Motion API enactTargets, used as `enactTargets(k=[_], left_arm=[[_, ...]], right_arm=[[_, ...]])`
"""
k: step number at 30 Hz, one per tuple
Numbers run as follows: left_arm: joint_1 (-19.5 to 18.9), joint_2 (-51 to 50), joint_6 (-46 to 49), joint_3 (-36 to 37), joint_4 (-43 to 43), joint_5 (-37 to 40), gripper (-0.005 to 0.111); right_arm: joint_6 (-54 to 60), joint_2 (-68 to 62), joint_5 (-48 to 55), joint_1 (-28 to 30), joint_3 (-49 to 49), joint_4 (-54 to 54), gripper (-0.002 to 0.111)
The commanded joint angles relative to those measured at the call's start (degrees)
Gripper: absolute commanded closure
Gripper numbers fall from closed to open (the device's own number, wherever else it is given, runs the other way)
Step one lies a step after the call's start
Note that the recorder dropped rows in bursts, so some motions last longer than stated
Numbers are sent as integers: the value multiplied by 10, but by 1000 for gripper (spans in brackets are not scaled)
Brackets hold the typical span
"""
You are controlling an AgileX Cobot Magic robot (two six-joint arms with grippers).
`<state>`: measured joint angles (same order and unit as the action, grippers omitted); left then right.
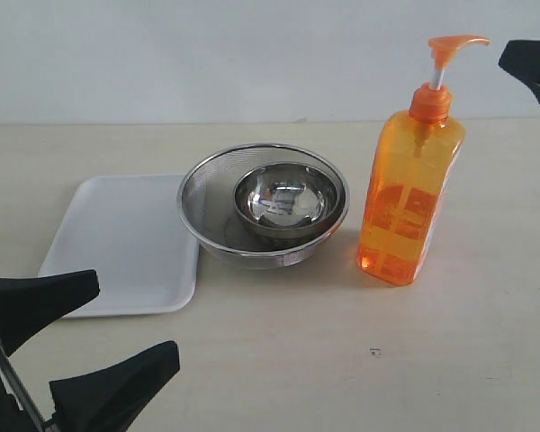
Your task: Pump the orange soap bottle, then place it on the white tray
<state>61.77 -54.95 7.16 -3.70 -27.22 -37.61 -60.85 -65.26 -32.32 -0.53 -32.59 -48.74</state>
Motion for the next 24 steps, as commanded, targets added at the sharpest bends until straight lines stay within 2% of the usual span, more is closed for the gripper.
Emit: enactTargets(k=[1,9,12,18,24], left_arm=[[2,3,-3,3,1,2,2],[2,3,-3,3,1,3,2],[2,3,-3,3,1,4,2],[2,3,-3,3,1,4,2],[2,3,-3,3,1,7,2]], right_arm=[[13,-25,5,-1,-44,-32,108],[16,-93,39,-1,-93,-39,108],[-21,-94,28,-1,-93,-90,108],[29,-117,26,-1,-101,-54,108],[5,-148,16,-1,-138,-60,108]])
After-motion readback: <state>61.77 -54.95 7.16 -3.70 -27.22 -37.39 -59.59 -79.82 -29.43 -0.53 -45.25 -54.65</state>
